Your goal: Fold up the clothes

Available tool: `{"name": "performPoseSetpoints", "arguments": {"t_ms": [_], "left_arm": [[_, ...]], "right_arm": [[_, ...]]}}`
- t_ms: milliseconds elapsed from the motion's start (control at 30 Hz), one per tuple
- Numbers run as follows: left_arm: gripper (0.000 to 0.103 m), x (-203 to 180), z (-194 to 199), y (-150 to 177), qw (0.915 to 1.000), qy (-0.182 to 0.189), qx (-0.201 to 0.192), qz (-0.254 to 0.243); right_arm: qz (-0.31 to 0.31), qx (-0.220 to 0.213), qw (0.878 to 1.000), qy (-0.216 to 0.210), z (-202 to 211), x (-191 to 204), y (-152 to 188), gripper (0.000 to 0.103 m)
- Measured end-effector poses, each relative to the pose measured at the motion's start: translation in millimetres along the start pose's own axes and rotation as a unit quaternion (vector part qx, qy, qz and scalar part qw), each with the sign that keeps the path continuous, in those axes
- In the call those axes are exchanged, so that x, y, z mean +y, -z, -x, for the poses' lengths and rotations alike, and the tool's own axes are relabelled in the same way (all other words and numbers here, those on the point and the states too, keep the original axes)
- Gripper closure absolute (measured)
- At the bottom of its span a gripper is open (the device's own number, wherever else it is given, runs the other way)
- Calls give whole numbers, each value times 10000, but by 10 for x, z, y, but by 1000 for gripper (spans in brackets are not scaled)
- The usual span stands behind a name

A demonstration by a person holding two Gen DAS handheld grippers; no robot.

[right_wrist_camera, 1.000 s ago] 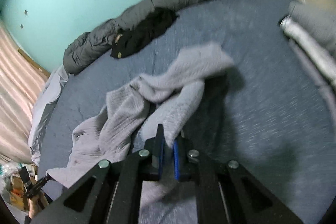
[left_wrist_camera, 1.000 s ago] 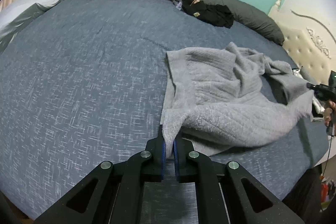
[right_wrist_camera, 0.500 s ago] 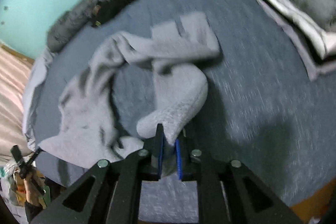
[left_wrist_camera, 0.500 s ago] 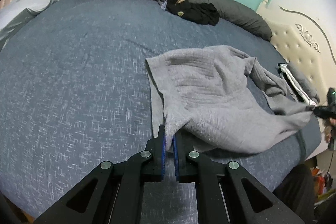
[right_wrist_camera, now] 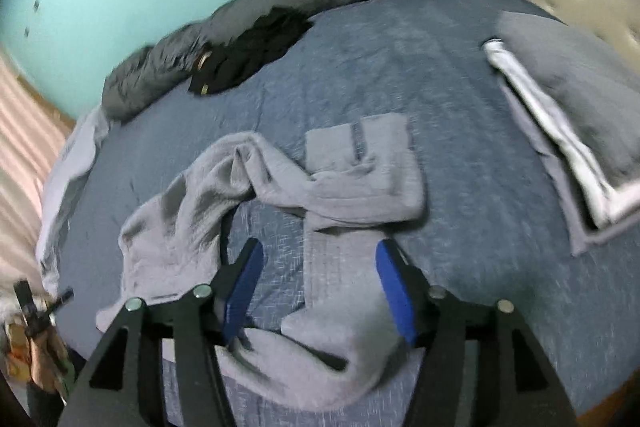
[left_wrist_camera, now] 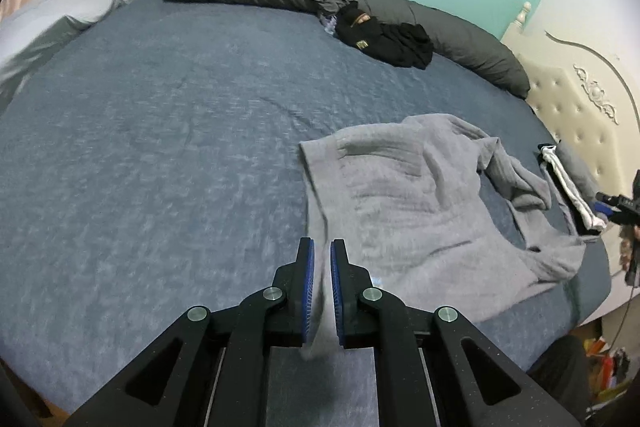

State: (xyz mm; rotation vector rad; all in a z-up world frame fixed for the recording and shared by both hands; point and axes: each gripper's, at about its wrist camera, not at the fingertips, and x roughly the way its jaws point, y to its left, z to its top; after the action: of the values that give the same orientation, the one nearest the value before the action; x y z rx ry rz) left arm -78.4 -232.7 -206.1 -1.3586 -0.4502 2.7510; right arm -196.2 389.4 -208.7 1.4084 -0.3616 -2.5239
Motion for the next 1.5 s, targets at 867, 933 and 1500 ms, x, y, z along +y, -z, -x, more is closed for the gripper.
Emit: {"name": "performPoseSetpoints", "arguments": {"t_ms": [867,933,1500], "left_arm": [[51,141,-1958,-836,9963,248,767,296],[62,122,-1984,-860,9963,298,750,288],[96,-78,-1468,-1274,9997,8,126,-214]], "right_arm": [[916,817,9921,246,-1583,334,-523,34],[929,836,9919,222,-1599,350,-529,34],[1660,324,9851,322,-1292,633,-681,98]]}}
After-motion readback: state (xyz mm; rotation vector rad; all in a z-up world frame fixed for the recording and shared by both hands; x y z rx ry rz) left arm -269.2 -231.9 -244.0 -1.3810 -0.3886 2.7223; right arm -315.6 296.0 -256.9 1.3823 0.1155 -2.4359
